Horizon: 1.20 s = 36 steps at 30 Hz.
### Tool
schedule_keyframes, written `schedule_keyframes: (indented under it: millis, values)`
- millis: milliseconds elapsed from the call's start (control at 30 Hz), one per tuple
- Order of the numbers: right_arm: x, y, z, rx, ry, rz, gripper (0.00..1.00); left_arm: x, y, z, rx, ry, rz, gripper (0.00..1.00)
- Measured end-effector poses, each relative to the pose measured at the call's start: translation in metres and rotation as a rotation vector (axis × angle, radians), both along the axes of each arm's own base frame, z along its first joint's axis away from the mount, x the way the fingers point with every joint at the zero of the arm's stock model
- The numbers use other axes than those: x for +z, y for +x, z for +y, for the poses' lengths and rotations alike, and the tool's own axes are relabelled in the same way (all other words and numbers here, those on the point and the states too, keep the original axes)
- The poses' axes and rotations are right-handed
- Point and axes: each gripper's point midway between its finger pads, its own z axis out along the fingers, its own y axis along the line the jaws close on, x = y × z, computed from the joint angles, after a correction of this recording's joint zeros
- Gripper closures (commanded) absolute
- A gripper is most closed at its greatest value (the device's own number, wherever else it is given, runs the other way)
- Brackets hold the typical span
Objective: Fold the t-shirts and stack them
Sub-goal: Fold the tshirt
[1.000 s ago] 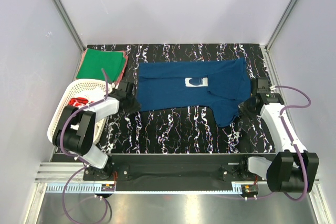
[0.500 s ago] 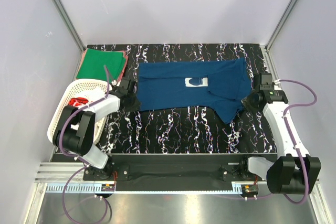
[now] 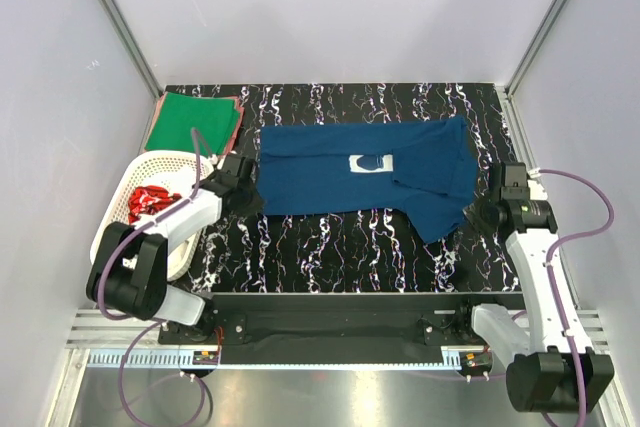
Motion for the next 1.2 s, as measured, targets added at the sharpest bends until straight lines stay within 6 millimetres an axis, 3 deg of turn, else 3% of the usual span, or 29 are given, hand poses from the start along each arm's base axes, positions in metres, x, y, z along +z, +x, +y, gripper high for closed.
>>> schedule_keyframes:
  millis: [200,400,833,1067,1200]
  values:
    - [0.01,0.019,-0.002,0.056,-0.038,-0.038,1.0,0.018,0.014,-0.004,-0.017,0.008,-0.01,1.0]
    - [0.02,0.068,-0.004,0.178,-0.102,-0.07,1.0,0.044,0.055,-0.01,-0.024,0.01,-0.057,1.0]
    - [0.04,0.163,-0.006,0.3,-0.155,-0.076,1.0,0.031,0.11,0.01,0.032,0.04,0.017,1.0]
    - [0.052,0.202,-0.008,0.309,-0.162,-0.076,1.0,0.034,0.134,0.007,0.024,0.048,0.014,1.0]
    - [0.048,0.218,-0.008,0.315,-0.163,-0.062,1.0,0.032,0.141,0.009,0.025,0.055,0.023,1.0]
